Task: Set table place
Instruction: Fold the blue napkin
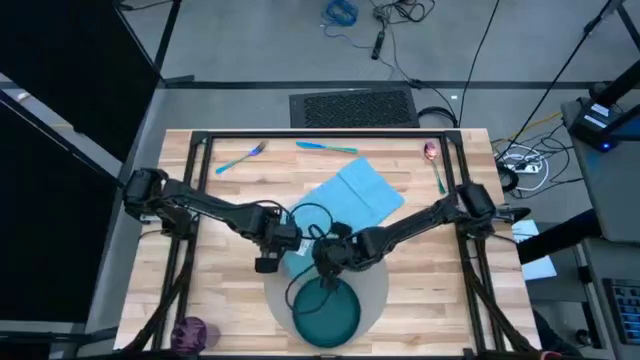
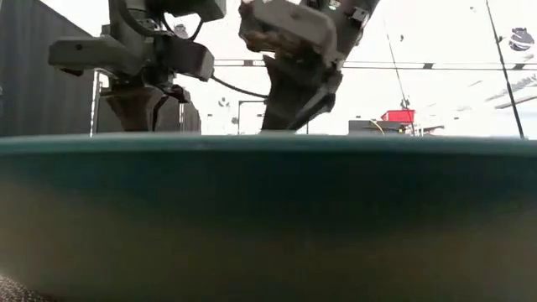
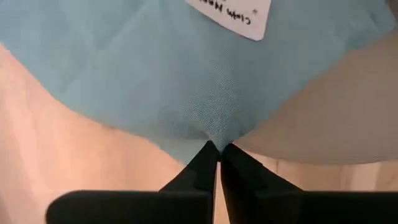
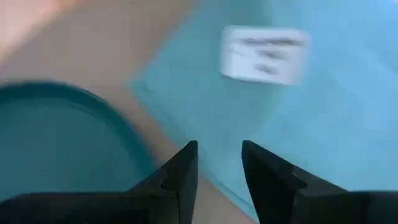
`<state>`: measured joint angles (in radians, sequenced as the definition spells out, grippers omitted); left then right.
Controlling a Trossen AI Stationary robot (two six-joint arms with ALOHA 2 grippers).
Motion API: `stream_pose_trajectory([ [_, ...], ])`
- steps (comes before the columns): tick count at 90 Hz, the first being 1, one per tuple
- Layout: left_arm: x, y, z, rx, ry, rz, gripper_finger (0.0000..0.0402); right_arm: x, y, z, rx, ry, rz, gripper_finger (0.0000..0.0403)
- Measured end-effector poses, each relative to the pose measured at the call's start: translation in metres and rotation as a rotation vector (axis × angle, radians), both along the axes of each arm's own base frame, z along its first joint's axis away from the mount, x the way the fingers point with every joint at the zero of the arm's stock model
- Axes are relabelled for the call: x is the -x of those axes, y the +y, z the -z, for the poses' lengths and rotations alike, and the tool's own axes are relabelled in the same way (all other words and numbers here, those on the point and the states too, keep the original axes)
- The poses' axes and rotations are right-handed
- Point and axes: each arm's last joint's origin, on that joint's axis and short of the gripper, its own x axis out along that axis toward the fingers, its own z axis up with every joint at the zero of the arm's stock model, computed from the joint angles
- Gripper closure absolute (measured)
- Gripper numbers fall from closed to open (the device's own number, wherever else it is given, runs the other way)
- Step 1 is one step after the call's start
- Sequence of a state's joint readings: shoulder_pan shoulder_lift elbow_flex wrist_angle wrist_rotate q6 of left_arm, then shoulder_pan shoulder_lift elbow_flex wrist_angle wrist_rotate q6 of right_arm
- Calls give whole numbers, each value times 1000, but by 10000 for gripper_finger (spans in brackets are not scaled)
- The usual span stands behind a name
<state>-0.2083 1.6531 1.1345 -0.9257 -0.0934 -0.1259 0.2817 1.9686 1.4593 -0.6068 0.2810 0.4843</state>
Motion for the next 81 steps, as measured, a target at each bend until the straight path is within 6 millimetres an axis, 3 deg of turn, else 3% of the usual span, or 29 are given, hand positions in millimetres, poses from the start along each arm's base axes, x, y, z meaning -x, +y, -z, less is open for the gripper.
stream_pose_trajectory([
  [17,-5,-4,-13,-117,-76,-34,401,13,-23,-19,14,71,49,293],
  [51,6,-9,-7,19,51,-92,402,45,-38,-52,9,148,69,293],
  [71,7,-17,-7,82,60,-94,400,74,-66,-45,-102,149,109,294],
  [81,7,-18,-7,98,62,-92,380,88,-76,-39,-177,89,130,294],
])
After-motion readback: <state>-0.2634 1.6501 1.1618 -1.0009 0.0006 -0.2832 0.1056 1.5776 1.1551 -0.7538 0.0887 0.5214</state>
